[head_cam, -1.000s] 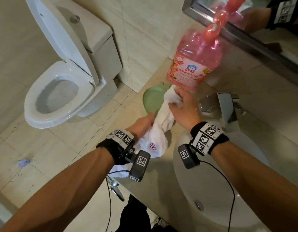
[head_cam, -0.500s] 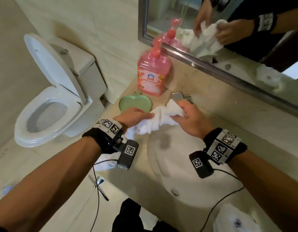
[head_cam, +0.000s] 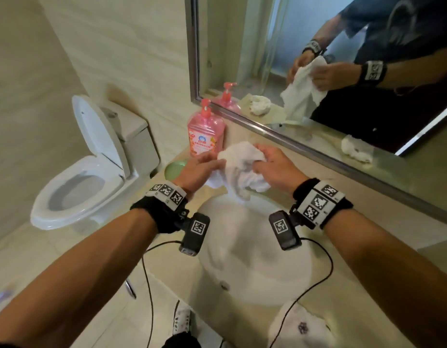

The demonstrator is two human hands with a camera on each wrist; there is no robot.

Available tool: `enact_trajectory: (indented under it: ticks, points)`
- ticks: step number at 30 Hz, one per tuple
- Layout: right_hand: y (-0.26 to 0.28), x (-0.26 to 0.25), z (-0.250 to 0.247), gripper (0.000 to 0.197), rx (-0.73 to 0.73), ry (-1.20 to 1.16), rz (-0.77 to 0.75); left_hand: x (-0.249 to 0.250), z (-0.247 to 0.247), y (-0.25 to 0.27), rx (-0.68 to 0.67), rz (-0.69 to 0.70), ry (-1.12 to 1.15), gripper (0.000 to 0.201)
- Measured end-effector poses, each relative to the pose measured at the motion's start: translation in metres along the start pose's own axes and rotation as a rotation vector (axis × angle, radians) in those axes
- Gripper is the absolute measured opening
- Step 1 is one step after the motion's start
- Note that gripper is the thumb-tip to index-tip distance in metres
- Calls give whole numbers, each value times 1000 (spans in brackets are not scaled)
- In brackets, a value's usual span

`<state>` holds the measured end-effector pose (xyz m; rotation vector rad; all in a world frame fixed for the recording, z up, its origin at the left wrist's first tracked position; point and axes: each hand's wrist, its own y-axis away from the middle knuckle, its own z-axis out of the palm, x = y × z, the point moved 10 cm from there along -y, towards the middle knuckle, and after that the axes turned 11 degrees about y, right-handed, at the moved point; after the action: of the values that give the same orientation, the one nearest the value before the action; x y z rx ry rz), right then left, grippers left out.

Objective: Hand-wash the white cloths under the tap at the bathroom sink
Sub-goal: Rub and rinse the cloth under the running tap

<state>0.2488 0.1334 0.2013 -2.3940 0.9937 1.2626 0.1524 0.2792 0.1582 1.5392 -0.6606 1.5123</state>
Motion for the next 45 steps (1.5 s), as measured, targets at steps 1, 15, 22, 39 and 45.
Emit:
enact_trajectory:
  ticks: [1, 15, 22, 39, 45]
  points:
    - [2, 0, -8, 32, 21, 17, 16, 8, 1, 3, 25, 37, 24, 28]
    - [17, 14, 2, 21, -153, -22, 130, 66, 64, 20, -411, 282, -506, 4]
    - [14, -4, -14, 19, -9, -13, 80, 92, 42, 20, -234, 475, -553, 9]
    - [12, -21, -70, 24, 366, 176, -22, 26, 53, 6, -472, 32, -384, 26]
    - [24, 7, -60, 37, 505, 120, 97, 39, 42, -4, -148, -17, -33, 52]
